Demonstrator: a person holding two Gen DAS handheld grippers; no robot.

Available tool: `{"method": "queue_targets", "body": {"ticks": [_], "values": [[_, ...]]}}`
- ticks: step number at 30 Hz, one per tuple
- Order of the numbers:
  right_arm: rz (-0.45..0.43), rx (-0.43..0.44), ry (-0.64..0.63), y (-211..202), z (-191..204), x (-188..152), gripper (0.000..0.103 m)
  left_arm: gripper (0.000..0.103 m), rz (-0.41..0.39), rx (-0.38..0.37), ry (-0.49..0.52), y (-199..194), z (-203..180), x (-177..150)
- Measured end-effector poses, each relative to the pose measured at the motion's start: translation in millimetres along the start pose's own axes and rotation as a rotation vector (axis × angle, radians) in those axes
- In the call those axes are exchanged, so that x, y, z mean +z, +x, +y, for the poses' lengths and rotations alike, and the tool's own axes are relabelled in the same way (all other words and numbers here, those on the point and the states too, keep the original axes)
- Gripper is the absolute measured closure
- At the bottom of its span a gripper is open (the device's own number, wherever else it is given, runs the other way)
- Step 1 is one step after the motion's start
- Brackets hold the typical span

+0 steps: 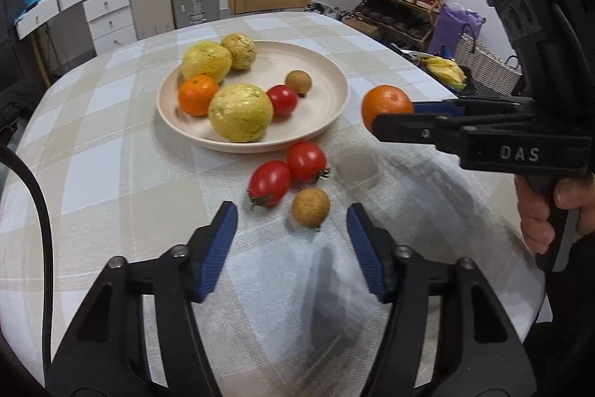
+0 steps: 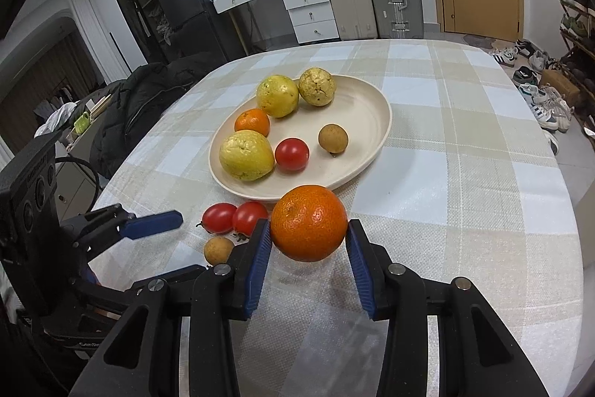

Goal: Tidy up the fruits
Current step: 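Grasp a second orange with the right gripper while the left gripper grasps a small brown fruit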

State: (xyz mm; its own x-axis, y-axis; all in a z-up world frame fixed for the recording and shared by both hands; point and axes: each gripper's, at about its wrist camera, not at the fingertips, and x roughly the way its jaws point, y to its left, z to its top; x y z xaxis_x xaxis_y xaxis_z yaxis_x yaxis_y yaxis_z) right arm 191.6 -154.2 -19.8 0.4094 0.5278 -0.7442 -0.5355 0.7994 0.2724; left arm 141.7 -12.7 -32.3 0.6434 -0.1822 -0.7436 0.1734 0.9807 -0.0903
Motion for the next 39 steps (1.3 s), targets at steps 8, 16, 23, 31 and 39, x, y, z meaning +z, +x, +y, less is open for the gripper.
{"method": "queue_targets", "body": {"ticks": [8,16,23,31,39], "values": [[-0.006,0.001,0.0,-2,1,1,0.061,0.064,0.044,-0.068,0.004,5,-7,-5],[-0.012,0.001,0.004,-4,-1,2,0.061,0.064,0.067,-0.073,-0.051,17,-2,-5],[-0.011,-0.002,0.006,-4,-5,2,0.061,0.07,0.07,-0.081,-0.085,22,0,0],[-0.016,0.001,0.01,-5,-6,1,0.061,0.082,0.054,-0.067,-0.064,23,-5,2],[-0.016,-0.001,0.01,-5,-7,1,0.061,0.082,0.042,-0.084,-0.068,20,-3,0]]}}
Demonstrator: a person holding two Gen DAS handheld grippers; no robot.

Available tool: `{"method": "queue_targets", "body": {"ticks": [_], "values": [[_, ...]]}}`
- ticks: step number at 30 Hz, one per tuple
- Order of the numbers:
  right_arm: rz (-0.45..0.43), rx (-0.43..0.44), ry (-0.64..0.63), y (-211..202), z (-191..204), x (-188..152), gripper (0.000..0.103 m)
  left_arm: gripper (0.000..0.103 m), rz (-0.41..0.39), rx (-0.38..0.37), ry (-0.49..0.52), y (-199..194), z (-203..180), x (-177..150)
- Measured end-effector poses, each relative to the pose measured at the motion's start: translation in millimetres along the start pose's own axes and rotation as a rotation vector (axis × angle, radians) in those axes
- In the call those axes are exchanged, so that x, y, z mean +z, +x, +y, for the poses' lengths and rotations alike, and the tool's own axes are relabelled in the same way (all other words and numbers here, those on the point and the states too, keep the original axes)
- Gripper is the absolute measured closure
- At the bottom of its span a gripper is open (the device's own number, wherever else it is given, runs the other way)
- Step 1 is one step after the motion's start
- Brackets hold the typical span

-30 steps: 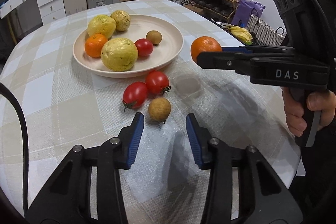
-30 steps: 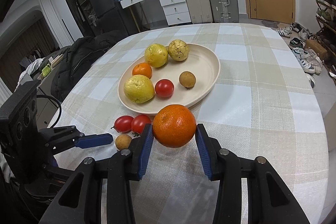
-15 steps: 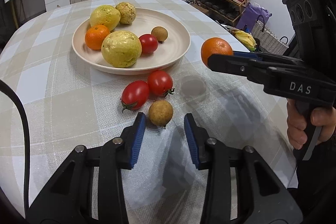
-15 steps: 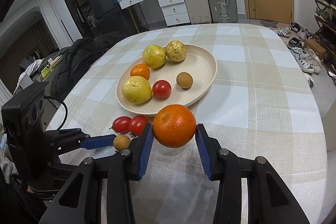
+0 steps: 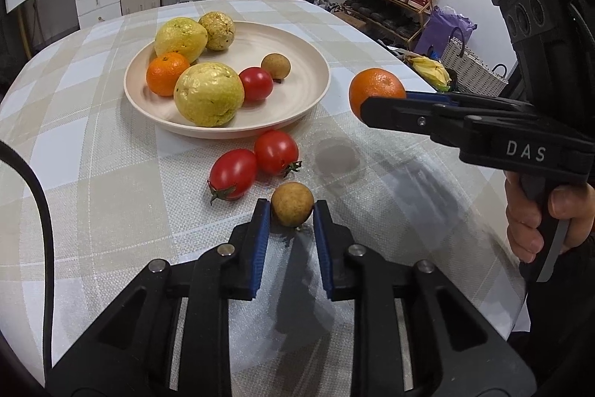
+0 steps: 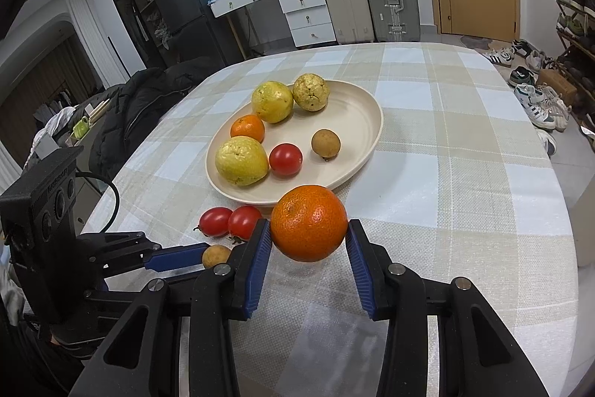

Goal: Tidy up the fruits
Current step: 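Grasp a second orange with the right gripper while the left gripper grasps a small brown fruit, then carry the orange and brown fruit over the plate with both grippers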

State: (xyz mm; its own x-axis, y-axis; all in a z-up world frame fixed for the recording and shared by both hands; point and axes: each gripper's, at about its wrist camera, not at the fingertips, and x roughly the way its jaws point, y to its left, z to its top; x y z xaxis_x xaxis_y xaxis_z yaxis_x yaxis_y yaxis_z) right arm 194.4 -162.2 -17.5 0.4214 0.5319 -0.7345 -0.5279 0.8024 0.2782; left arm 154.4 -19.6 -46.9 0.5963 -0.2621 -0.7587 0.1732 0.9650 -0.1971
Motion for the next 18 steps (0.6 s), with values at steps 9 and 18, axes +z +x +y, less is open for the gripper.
{"method": "queue_targets", "body": {"ticks": [9,18], "values": [[-0.016,0.011,-0.01,-4,3,0,0.061,0.082,-0.039,0.006,0.009,-10,0,-1],[-0.053,0.025,-0.009,-13,4,2,0.061,0.082,-0.092,0.021,-0.017,-26,5,3]]}}
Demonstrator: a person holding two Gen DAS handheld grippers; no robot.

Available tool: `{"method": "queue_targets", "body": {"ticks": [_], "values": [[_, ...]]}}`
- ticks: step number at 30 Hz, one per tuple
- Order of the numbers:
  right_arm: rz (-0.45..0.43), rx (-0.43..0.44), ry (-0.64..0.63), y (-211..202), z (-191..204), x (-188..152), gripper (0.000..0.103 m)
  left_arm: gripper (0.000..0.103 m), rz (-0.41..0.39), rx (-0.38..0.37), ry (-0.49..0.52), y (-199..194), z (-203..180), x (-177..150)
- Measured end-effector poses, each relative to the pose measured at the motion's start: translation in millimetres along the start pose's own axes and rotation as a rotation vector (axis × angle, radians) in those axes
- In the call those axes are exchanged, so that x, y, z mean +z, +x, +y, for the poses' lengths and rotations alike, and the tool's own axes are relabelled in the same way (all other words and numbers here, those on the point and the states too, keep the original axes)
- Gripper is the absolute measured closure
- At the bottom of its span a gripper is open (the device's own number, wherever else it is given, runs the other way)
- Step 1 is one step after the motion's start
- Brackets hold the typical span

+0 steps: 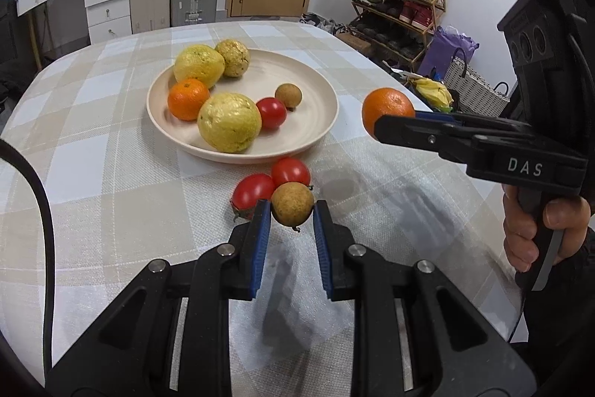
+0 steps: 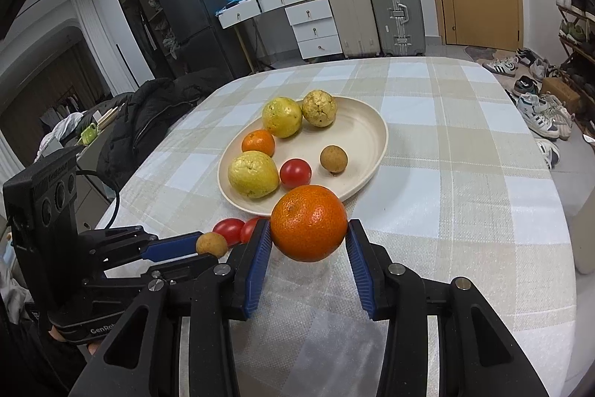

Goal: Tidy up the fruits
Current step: 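Carry the orange and brown fruit over the plate with both grippers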

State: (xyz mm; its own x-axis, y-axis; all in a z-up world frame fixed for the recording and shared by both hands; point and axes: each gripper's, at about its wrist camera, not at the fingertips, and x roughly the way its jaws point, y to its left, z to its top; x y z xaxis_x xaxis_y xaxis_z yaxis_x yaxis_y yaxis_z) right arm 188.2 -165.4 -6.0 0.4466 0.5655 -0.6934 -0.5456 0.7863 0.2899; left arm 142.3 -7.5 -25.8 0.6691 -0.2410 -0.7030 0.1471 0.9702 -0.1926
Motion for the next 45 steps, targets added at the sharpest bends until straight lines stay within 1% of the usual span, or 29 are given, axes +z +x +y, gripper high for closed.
{"method": "queue_targets", "body": {"ticks": [11,14,16,24,28,35,45], "values": [[-0.02,-0.001,0.008,-1,2,0,0.061,0.082,-0.054,0.045,-0.028,-16,14,9],[-0.027,-0.001,0.012,-2,3,0,0.061,0.082,-0.063,0.059,-0.03,-17,17,10],[-0.032,0.014,0.023,-3,2,0,0.061,0.082,-0.07,0.064,-0.037,-18,20,11],[-0.047,0.0,0.017,-5,8,3,0.061,0.082,-0.095,0.106,-0.072,-19,38,20],[-0.044,-0.012,0.019,-1,7,6,0.061,0.082,-0.107,0.13,-0.087,-17,47,26],[-0.032,-0.037,0.016,9,3,13,0.061,0.082,-0.108,0.15,-0.115,-6,61,41],[-0.034,-0.032,0.022,18,2,26,0.061,0.082,-0.099,0.176,-0.092,12,63,56]]}}
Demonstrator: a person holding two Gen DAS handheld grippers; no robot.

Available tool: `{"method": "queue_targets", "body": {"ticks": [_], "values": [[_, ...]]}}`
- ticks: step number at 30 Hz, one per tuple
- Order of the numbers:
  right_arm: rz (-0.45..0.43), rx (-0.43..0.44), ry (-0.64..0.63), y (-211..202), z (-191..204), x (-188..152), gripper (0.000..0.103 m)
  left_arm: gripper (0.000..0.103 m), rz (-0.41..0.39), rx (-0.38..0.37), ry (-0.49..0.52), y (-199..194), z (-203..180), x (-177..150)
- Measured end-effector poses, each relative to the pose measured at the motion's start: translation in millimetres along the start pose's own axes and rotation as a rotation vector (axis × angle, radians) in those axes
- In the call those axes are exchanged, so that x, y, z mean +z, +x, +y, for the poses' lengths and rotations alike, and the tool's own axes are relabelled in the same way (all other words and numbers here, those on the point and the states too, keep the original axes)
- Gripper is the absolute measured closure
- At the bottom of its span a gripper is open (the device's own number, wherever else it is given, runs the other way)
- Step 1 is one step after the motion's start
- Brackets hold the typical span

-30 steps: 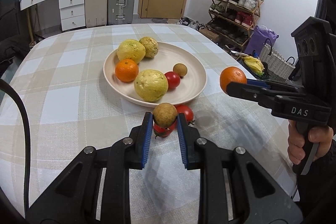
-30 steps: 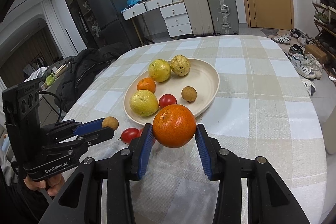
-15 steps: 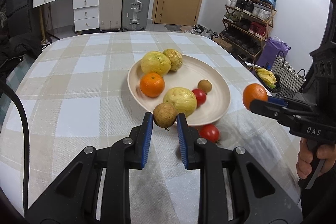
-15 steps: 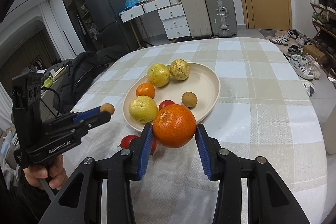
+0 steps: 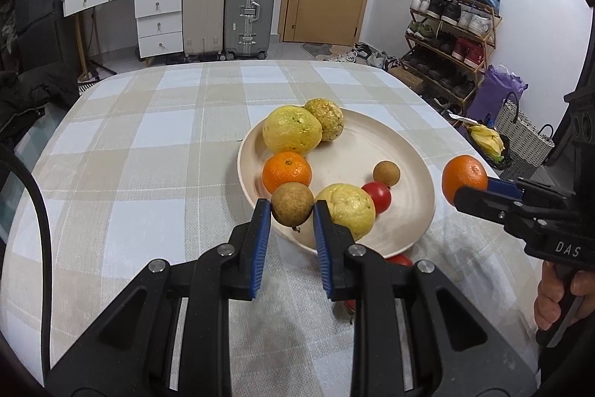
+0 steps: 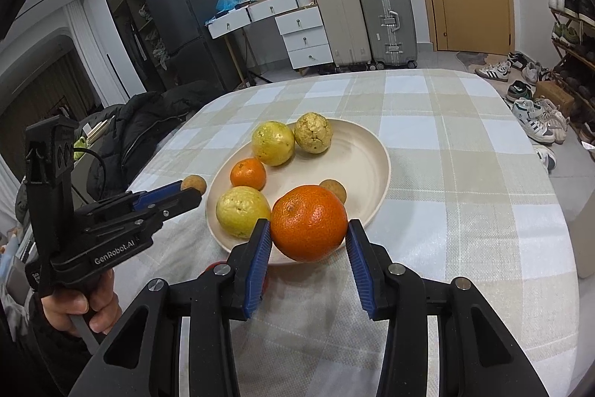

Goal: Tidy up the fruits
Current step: 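Carry the orange and brown fruit over the plate with both grippers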

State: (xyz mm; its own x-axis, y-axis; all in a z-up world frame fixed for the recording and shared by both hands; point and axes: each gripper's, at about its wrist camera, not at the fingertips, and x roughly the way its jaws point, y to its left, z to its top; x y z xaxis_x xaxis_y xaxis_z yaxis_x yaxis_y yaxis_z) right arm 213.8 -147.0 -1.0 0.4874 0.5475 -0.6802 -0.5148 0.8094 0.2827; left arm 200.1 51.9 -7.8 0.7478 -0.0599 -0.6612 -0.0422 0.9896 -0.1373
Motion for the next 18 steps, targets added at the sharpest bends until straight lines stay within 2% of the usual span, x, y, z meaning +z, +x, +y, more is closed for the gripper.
{"method": "queue_targets", "body": {"ticks": [18], "values": [[0.053,-0.028,-0.003,34,-2,12,0.061,0.082,0.047,0.024,-0.016,35,4,8]]}}
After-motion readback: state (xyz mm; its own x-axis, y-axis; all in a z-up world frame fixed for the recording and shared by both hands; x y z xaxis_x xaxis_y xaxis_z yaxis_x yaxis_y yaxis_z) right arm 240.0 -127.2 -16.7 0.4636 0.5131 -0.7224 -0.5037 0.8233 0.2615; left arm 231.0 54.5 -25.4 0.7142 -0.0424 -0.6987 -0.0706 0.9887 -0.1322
